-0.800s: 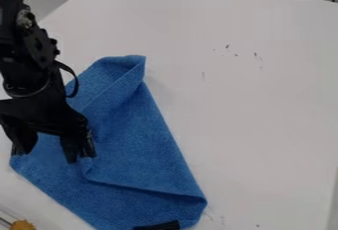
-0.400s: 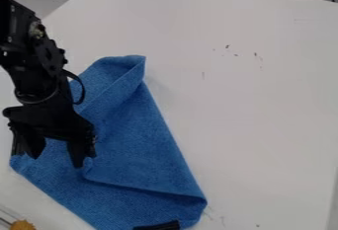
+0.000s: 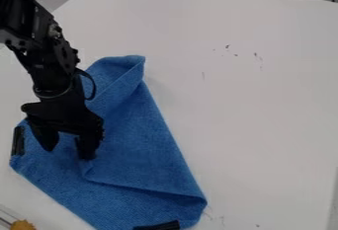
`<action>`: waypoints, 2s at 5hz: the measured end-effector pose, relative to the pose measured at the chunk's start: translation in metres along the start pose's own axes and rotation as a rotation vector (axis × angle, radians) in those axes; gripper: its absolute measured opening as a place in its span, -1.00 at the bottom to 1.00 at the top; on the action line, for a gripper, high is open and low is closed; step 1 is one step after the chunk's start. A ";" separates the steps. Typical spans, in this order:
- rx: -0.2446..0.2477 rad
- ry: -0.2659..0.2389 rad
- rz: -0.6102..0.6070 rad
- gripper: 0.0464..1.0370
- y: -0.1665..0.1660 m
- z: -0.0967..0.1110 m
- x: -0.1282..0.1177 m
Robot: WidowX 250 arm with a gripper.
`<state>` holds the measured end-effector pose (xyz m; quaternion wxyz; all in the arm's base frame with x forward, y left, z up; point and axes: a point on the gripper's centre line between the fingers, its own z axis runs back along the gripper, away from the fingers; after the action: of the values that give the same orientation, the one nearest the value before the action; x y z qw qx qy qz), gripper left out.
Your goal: Unfold the cloth from bottom left to the top right
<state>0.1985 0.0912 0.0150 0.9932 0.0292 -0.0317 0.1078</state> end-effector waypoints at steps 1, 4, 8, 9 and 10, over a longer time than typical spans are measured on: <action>0.000 -0.006 0.000 0.85 0.000 -0.001 0.006; -0.011 -0.005 -0.022 -0.79 -0.004 0.002 0.007; 0.015 -0.039 0.032 0.58 0.001 0.028 0.003; 0.005 -0.045 0.060 0.94 0.002 0.025 0.003; -0.028 -0.025 0.079 0.94 0.002 0.010 0.003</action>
<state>0.2005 0.0935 0.0251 0.9880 0.0153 -0.0467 0.1464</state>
